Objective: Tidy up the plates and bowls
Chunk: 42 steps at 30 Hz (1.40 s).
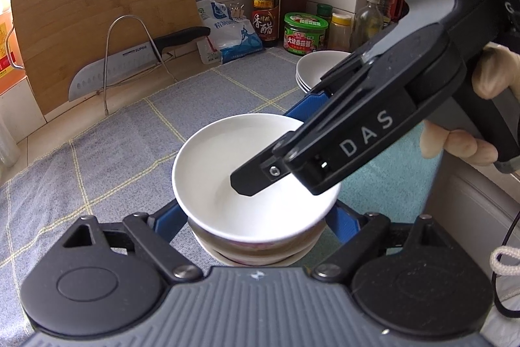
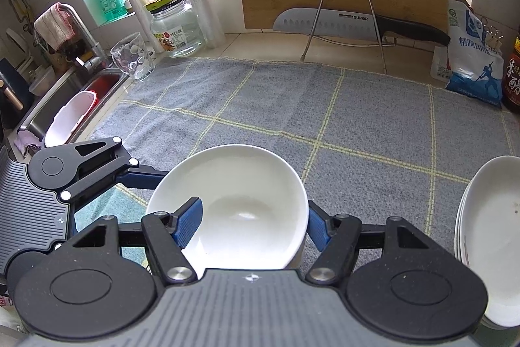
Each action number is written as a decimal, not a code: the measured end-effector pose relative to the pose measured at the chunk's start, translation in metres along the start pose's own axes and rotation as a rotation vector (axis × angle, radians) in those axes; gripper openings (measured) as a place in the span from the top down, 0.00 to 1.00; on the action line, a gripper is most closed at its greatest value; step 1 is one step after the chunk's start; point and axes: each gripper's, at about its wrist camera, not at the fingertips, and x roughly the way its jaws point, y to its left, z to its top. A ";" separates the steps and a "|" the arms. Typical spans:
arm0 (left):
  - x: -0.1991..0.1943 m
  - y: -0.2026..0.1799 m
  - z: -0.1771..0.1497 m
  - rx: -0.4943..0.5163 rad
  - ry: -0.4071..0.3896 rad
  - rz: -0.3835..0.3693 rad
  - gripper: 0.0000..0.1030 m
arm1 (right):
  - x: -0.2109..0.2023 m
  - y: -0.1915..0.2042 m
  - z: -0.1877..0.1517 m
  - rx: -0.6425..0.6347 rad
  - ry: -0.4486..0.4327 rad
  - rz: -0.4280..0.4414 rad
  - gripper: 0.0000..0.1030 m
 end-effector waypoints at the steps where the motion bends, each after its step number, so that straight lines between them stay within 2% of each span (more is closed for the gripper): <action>1: 0.000 0.000 0.001 0.001 0.002 -0.001 0.11 | 0.000 0.000 -0.001 -0.002 -0.002 0.000 0.29; 10: 0.004 0.003 0.002 -0.011 0.022 -0.015 0.06 | 0.000 -0.001 -0.002 -0.012 -0.010 0.010 0.26; 12: 0.004 0.003 0.002 -0.006 0.022 -0.018 0.06 | -0.002 0.000 -0.003 -0.011 -0.020 0.015 0.15; 13: 0.003 0.003 0.002 -0.004 0.024 -0.019 0.06 | -0.004 0.000 -0.004 -0.013 -0.029 0.010 0.05; 14: 0.002 0.003 0.001 -0.002 0.026 -0.020 0.06 | -0.005 0.001 -0.004 -0.016 -0.038 0.007 0.03; 21: -0.009 0.006 -0.005 0.025 0.011 -0.022 0.06 | -0.014 0.005 -0.009 -0.067 -0.067 -0.003 0.00; 27: -0.021 0.014 -0.015 0.065 -0.014 -0.018 0.06 | -0.026 0.019 -0.025 -0.218 -0.079 -0.033 0.00; 33: -0.022 0.023 -0.028 0.070 0.001 -0.074 0.06 | -0.022 0.028 -0.045 -0.290 -0.032 -0.054 0.00; 42: 0.002 0.026 -0.040 0.222 0.037 -0.083 0.06 | 0.010 0.034 -0.066 -0.310 0.035 -0.158 0.00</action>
